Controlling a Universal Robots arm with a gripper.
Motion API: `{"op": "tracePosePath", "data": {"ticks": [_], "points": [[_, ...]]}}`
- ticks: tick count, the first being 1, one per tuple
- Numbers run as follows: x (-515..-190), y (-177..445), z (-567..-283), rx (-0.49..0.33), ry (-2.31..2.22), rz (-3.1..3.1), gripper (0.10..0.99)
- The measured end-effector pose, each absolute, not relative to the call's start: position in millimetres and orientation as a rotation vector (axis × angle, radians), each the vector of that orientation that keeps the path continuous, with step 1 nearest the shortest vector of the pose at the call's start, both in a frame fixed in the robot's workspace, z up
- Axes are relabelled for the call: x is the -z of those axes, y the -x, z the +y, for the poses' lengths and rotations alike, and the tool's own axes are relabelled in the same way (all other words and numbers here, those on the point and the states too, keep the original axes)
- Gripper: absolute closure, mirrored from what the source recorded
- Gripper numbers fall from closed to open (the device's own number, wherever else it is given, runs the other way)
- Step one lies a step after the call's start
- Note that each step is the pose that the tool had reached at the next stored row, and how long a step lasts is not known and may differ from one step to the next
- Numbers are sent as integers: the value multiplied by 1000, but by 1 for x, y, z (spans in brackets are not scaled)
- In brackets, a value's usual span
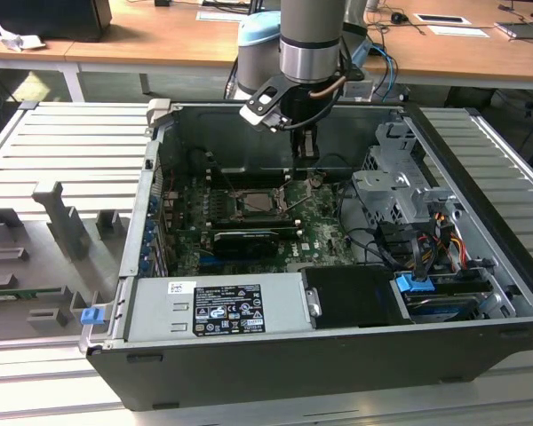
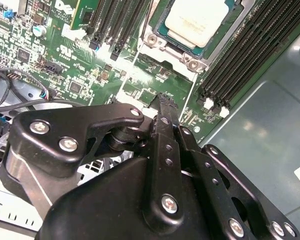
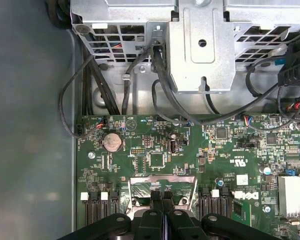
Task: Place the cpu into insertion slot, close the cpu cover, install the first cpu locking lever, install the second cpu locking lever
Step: 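Close the cpu cover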
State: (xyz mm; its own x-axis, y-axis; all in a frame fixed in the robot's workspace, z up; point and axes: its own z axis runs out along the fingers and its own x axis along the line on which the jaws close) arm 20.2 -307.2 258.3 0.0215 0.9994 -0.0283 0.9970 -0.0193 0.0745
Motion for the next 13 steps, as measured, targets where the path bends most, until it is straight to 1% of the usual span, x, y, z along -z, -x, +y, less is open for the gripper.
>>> {"op": "tracePosePath", "data": {"ticks": [13], "points": [[-258, -43, -307, -47, -2192, 2148, 980]]}}
